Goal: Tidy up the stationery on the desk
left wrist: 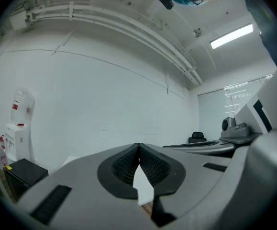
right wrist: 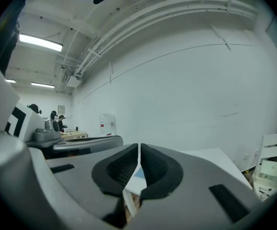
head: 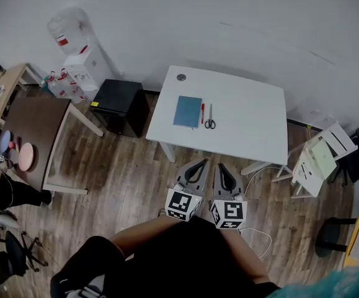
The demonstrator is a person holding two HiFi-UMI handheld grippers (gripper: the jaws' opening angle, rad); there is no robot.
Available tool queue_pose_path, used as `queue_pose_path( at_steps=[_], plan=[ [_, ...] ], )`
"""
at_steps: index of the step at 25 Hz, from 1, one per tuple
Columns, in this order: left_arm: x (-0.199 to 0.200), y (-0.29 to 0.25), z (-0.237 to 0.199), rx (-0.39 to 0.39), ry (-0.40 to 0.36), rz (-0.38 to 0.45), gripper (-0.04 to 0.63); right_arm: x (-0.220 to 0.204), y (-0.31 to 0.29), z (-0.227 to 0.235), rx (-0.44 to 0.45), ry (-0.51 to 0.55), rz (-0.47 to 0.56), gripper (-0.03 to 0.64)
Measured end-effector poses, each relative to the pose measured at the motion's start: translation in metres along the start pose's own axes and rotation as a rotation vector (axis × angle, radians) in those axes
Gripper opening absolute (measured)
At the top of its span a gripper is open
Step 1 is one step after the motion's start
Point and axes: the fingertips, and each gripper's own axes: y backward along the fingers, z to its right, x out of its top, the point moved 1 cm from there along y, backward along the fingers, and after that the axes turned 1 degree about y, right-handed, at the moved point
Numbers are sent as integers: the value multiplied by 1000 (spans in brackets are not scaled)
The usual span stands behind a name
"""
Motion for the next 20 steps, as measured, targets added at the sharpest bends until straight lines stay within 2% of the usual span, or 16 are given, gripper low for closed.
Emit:
queue_pose_path(
  at_steps=[5,13,20],
  plan=[
    [4,1,16,-1,-24,21,14,6,13,7,-14,49,25,35],
    [4,8,18,27,-52,15,14,5,15,7,-1,33,31,35],
    [-1,10,19,43,-44,-5,14,1,16,-3,33,57,11,34]
  ],
)
